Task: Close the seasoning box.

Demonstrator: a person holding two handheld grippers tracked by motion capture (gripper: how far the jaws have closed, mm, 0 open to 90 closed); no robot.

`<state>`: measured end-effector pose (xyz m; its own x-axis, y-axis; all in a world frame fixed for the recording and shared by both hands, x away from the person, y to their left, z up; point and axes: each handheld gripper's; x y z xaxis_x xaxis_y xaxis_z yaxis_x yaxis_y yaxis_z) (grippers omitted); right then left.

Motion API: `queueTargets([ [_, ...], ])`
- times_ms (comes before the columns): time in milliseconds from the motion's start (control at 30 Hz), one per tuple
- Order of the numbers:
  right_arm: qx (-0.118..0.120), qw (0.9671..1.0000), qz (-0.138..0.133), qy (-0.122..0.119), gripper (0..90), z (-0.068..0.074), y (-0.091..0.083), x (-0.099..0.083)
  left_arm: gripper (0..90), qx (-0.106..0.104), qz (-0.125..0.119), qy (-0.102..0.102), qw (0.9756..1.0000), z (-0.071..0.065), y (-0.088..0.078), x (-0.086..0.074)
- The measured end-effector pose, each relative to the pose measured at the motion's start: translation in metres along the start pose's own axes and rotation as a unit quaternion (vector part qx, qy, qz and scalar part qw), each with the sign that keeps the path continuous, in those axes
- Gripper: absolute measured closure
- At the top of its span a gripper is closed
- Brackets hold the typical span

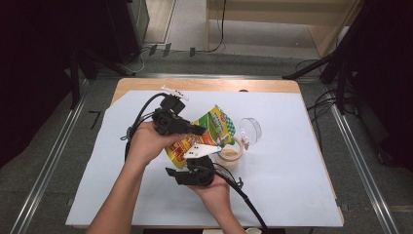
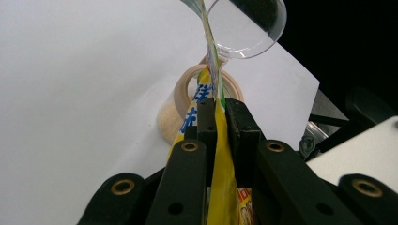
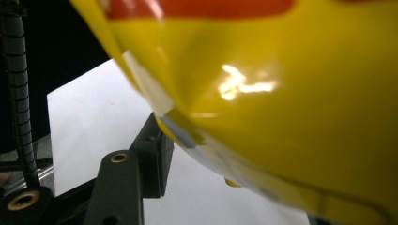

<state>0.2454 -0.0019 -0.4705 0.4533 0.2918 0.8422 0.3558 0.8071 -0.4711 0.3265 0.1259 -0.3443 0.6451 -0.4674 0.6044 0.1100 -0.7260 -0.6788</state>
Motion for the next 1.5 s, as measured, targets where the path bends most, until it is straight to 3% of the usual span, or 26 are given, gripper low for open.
queueTargets([
  [100, -0.002, 1.0000, -0.006, 0.004, 46.8, -0.002, 0.000, 0.000, 86.7, 0.000, 0.002, -0.004, 1.0000, 0.003, -0.002, -0.003],
  [267, -0.004, 1.0000, -0.004, 0.005, 46.3, -0.004, 0.000, -0.003, 87.4, -0.023, -0.003, -0.009, 0.9997, 0.013, -0.004, -0.010],
  [467, -0.010, 0.9999, 0.001, -0.004, 45.4, -0.003, 0.000, -0.006, 87.2, -0.037, -0.006, 0.009, 0.9993, 0.016, -0.005, -0.013],
  [667, -0.017, 0.9998, -0.003, 0.001, 44.9, -0.008, -0.009, -0.010, 87.9, -0.031, -0.008, 0.021, 0.9993, 0.020, -0.012, -0.018],
  [833, -0.019, 0.9998, -0.003, 0.001, 44.9, -0.010, -0.012, -0.013, 88.0, -0.037, -0.018, 0.015, 0.9990, 0.027, -0.018, -0.023],
  [1033, -0.018, 0.9998, 0.006, -0.011, 48.1, -0.012, -0.016, -0.016, 88.5, -0.047, -0.041, -0.007, 0.9980, 0.037, -0.033, -0.029],
  [1200, -0.016, 0.9998, 0.008, -0.012, 48.0, -0.012, -0.018, -0.016, 88.6, -0.028, -0.065, -0.013, 0.9974, 0.043, -0.044, -0.032],
  [1333, -0.025, 0.9993, 0.012, -0.027, 48.0, -0.014, -0.021, -0.016, 88.9, -0.001, -0.100, -0.017, 0.9948, 0.054, -0.052, -0.034],
  [1500, -0.030, 0.9990, 0.019, -0.026, 47.5, -0.019, -0.025, -0.018, 88.9, 0.008, -0.116, -0.026, 0.9929, 0.063, -0.045, -0.032],
])
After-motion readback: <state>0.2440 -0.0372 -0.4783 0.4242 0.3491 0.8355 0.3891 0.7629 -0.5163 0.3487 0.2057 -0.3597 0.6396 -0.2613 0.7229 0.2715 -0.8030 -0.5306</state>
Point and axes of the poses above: each handheld gripper's, and its own axes: y roughly forward along the jaws, x roughly out of its top, z roughly to its left, and after that the axes turned 2 degrees about -x, right-handed
